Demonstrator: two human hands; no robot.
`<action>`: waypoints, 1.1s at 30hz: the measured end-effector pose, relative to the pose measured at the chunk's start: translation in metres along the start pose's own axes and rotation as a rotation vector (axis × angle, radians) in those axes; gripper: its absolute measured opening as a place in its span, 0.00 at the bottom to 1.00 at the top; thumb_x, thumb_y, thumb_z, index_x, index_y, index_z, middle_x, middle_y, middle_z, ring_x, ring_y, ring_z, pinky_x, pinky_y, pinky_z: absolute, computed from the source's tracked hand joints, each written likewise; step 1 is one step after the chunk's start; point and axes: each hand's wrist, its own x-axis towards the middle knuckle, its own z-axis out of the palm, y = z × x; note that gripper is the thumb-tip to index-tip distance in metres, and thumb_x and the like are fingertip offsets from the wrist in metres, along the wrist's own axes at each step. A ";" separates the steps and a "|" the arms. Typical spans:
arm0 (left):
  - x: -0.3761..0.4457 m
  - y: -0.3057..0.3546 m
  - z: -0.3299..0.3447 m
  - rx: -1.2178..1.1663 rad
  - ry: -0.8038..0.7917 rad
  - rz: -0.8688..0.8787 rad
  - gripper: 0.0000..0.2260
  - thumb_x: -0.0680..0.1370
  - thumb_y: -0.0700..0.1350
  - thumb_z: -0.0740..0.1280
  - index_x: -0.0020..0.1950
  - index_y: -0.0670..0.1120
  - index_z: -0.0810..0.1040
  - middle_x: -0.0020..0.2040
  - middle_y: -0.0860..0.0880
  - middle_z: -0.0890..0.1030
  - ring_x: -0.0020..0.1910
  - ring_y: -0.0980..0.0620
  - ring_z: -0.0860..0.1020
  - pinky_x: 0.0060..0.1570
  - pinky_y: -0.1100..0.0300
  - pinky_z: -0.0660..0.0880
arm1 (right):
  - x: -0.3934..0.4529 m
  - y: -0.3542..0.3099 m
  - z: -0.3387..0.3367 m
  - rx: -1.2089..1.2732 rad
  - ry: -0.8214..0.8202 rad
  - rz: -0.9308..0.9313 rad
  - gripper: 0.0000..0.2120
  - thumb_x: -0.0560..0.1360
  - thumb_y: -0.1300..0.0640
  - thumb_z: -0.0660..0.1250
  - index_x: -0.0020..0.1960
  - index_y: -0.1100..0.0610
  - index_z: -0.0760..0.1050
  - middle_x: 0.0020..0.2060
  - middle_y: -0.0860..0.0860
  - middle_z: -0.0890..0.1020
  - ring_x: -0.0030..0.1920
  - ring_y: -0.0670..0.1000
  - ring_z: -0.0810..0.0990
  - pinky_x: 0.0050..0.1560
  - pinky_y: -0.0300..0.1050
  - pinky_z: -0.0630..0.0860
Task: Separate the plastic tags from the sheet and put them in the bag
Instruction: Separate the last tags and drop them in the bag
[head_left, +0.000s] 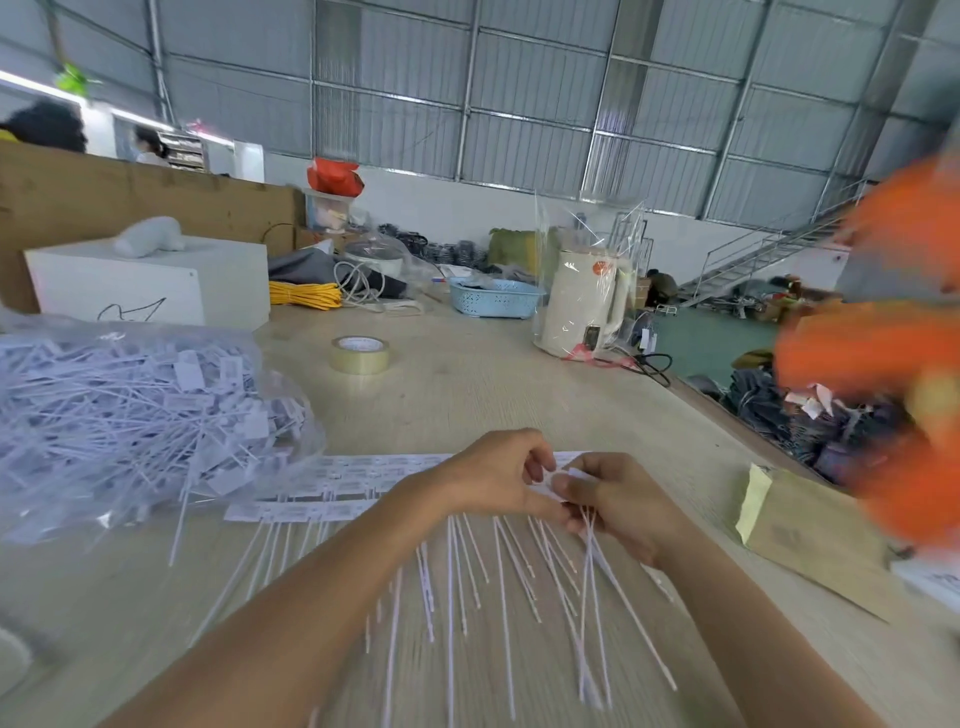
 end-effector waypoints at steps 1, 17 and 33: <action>-0.001 -0.001 -0.003 -0.015 -0.027 -0.003 0.21 0.66 0.54 0.77 0.54 0.52 0.74 0.47 0.56 0.75 0.43 0.60 0.74 0.39 0.70 0.70 | 0.001 0.001 -0.002 0.001 0.017 -0.002 0.09 0.76 0.65 0.65 0.37 0.62 0.74 0.25 0.53 0.78 0.23 0.48 0.75 0.25 0.39 0.70; -0.005 0.000 -0.010 0.262 0.032 0.129 0.10 0.72 0.44 0.72 0.52 0.46 0.82 0.50 0.50 0.82 0.35 0.61 0.72 0.35 0.69 0.67 | -0.003 0.000 -0.012 -0.191 -0.179 -0.045 0.09 0.77 0.58 0.66 0.39 0.59 0.76 0.31 0.53 0.81 0.31 0.50 0.79 0.28 0.37 0.70; -0.009 0.001 -0.016 -0.046 -0.218 -0.022 0.06 0.73 0.43 0.73 0.39 0.41 0.83 0.28 0.52 0.79 0.22 0.60 0.72 0.24 0.69 0.69 | 0.002 0.006 -0.003 -0.573 0.006 -0.353 0.12 0.71 0.72 0.66 0.33 0.59 0.74 0.29 0.49 0.76 0.29 0.43 0.74 0.32 0.37 0.70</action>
